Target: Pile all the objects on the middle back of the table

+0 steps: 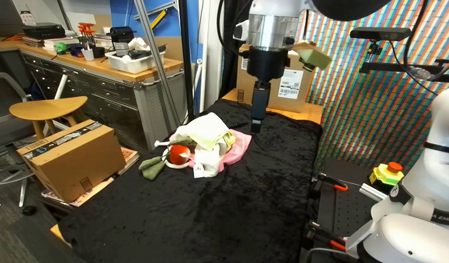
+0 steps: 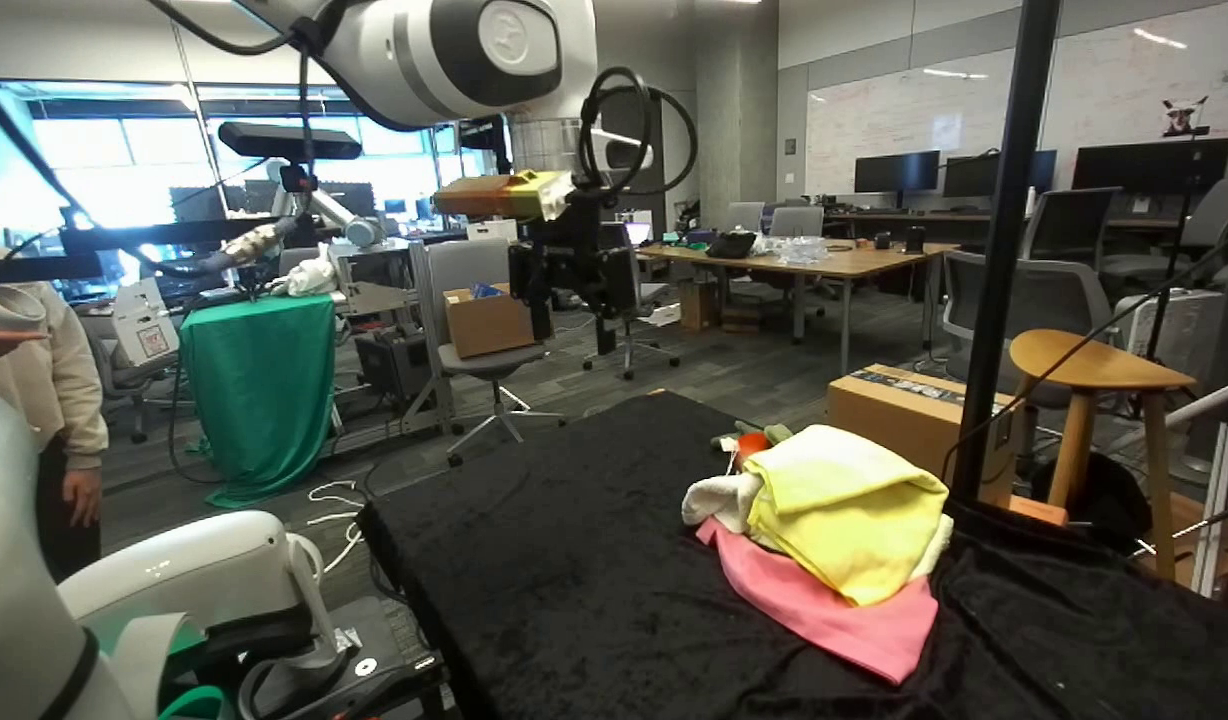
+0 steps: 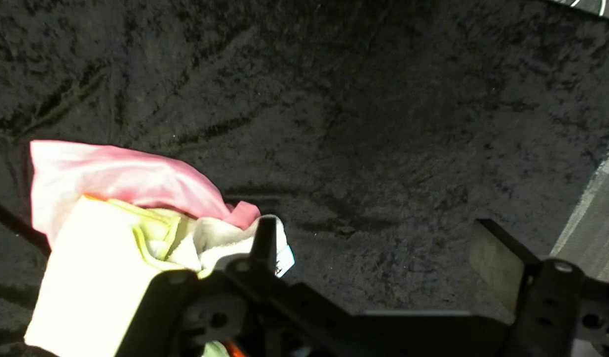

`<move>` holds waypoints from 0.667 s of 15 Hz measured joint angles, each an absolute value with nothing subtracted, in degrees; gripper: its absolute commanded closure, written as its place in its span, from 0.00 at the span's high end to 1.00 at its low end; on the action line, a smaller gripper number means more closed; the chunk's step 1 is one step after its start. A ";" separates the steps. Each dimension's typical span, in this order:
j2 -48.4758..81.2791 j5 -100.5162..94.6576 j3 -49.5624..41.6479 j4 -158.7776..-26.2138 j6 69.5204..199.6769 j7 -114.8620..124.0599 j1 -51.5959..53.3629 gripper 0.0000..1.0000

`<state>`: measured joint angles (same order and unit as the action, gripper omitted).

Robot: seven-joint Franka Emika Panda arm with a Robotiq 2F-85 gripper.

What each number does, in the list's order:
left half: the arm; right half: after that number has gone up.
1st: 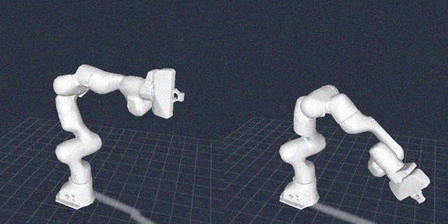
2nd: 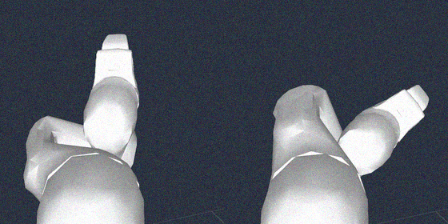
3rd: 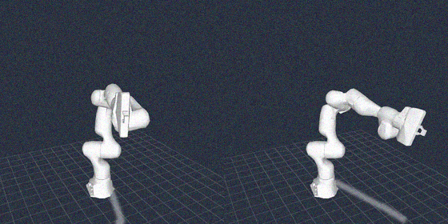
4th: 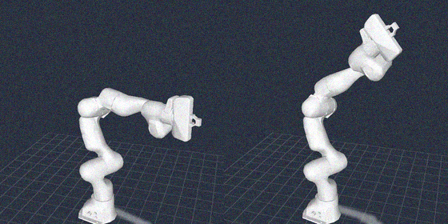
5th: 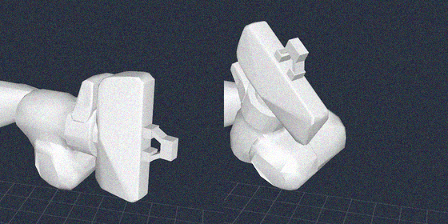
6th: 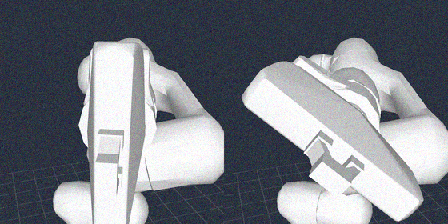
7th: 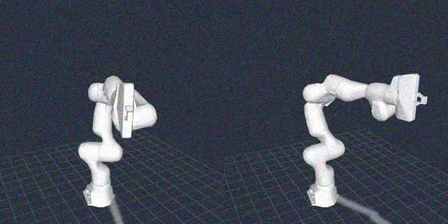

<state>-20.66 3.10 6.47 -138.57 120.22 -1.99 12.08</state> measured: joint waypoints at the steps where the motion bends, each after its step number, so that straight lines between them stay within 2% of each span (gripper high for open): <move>1: -23.09 3.70 6.47 -140.16 119.63 -2.46 12.08 1.00; 5: -32.90 4.52 6.47 -146.70 119.48 -2.91 12.42 1.00; 10: -44.69 4.98 7.18 -154.96 128.10 -2.15 13.01 1.00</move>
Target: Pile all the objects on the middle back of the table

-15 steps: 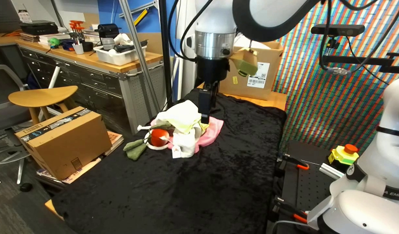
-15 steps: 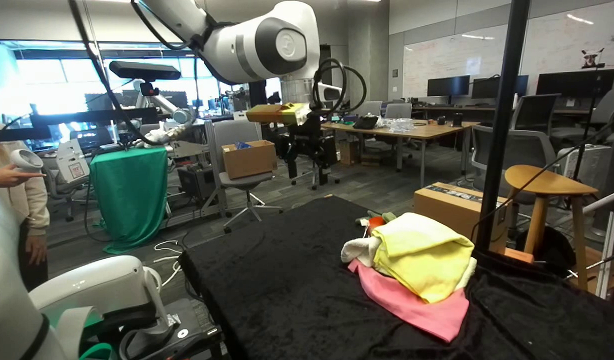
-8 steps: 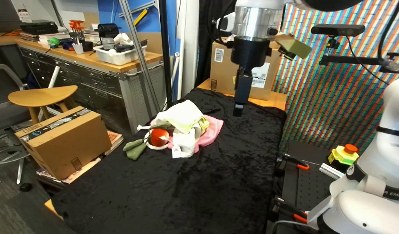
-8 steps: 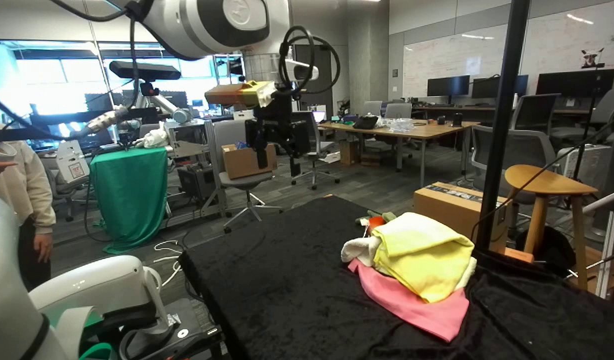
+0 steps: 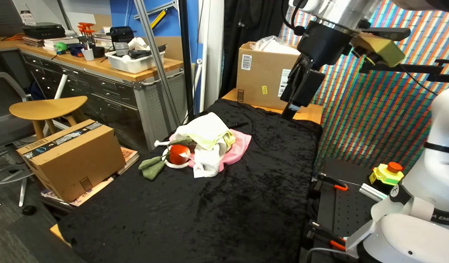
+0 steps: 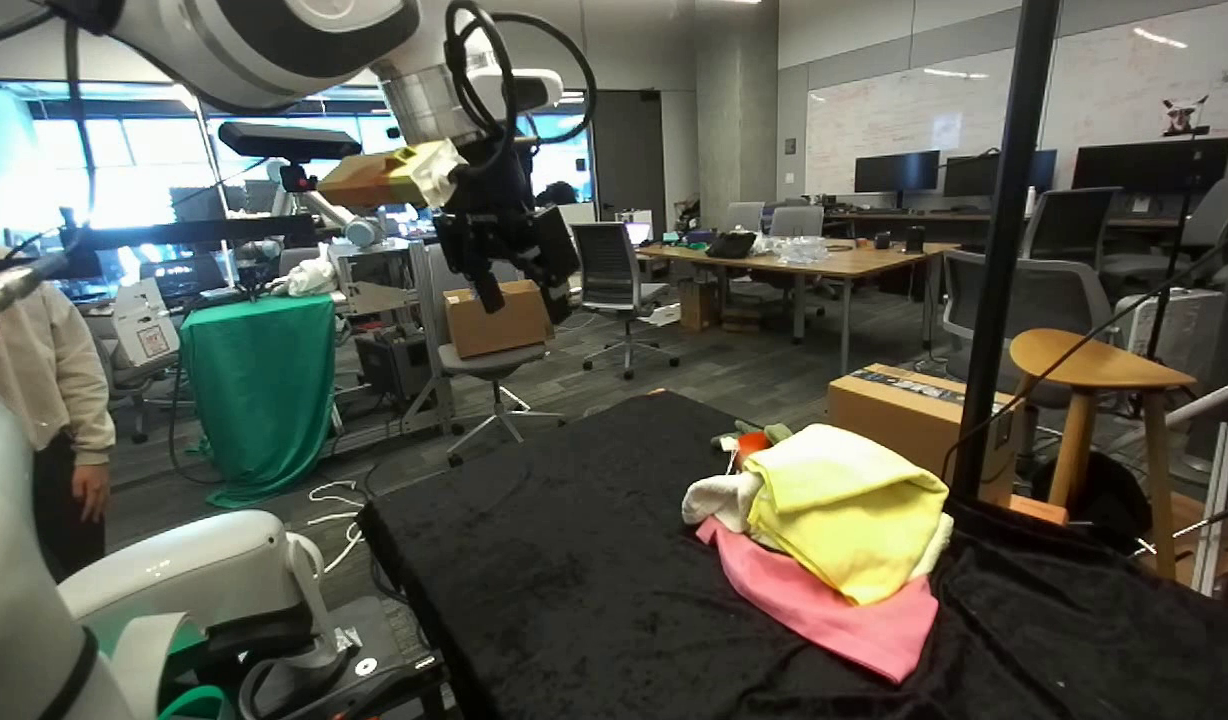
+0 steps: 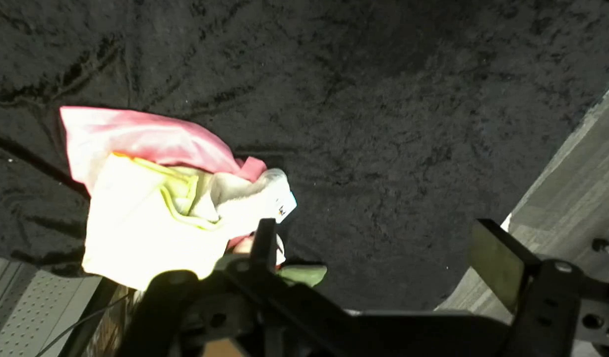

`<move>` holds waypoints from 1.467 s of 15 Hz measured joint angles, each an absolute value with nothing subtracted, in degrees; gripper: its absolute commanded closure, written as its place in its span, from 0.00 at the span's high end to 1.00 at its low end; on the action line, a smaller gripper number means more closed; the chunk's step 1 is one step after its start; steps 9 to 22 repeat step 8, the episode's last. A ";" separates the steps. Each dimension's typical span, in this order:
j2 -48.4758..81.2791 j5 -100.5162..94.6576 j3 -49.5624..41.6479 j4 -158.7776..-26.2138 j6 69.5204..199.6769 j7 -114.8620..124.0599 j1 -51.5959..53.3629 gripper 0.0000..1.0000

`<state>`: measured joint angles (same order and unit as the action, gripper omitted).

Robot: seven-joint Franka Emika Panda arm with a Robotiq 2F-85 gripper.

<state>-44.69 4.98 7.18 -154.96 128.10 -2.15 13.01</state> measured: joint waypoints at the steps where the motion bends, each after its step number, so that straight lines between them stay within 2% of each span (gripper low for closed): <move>1: -46.67 4.98 7.55 -156.52 130.21 -1.72 13.01 1.00; 7: -52.67 5.02 8.48 -158.07 135.57 1.76 13.10 1.00; 22: -52.94 5.03 8.48 -158.08 135.58 1.91 13.10 1.00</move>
